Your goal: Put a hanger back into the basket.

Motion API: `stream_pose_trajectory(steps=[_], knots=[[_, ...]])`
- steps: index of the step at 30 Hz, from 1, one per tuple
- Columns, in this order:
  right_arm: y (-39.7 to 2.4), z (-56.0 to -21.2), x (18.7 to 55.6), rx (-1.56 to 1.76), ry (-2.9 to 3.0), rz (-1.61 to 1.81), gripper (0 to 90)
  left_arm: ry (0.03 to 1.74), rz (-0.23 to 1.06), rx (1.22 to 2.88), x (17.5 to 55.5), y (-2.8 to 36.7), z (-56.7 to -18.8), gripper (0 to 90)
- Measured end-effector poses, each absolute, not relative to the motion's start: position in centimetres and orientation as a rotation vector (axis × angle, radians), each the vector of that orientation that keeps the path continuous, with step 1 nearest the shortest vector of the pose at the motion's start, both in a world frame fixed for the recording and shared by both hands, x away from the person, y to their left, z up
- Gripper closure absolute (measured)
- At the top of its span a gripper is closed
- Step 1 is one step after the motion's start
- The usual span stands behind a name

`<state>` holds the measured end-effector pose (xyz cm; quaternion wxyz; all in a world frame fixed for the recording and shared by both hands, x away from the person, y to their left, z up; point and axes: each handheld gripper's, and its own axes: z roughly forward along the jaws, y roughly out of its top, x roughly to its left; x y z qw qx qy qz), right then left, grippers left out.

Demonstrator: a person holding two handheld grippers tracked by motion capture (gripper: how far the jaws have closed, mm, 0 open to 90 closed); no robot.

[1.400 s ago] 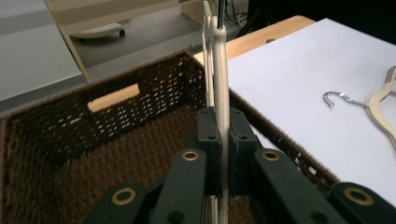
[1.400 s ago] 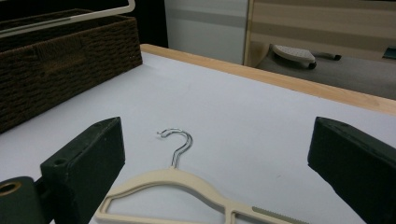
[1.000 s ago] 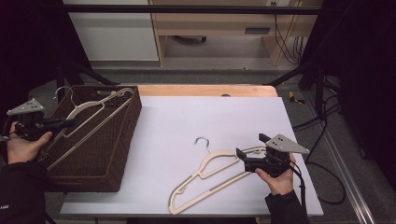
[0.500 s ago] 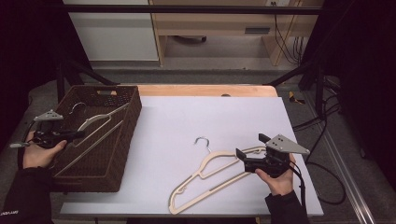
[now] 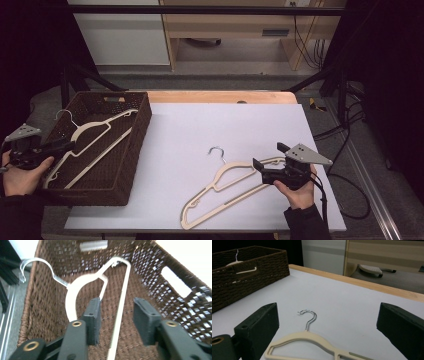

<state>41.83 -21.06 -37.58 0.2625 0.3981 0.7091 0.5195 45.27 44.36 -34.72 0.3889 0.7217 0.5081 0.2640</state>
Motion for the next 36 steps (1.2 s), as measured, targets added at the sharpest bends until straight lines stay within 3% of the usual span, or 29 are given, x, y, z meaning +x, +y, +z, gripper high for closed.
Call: stream_pose_trajectory(steps=[3, 4, 5, 9, 11, 18, 25, 36], knots=[[-21.1, -37.4, 41.7, 1.066, 1.919, 1.403, 4.5, 1.242, 0.693, 1.771, 44.2, 43.3, -34.0, 44.4], [-21.1, -37.4, 41.7, 1.066, 1.919, 1.403, 4.5, 1.225, 0.694, 1.75, 43.9, 42.9, -33.8, 44.4], [-21.0, -37.3, 41.6, 1.07, 1.91, 1.406, 4.5, 1.204, 0.691, 1.729, 43.6, 42.4, -33.6, 37.9], [-21.0, -37.0, 41.6, 1.064, 1.903, 1.414, 4.7, 1.108, 0.669, 1.668, 42.5, 40.0, -33.0, 29.0], [-21.0, -37.1, 41.7, 1.067, 1.905, 1.41, 4.9, 1.062, 0.669, 1.647, 42.1, 38.4, -33.0, 18.3], [-20.7, -37.5, 42.0, 1.072, 1.929, 1.396, 4.9, 0.941, 0.609, 1.646, 41.4, 32.4, -33.6, 9.9], [-20.5, -37.8, 42.2, 1.085, 1.945, 1.383, 4.9, 0.849, 0.566, 1.679, 40.9, 27.6, -34.8, 7.8], [-19.8, -38.2, 42.8, 1.084, 1.965, 1.378, 6.8, 0.804, 0.512, 1.763, 40.0, 23.0, -37.5, 6.8]])
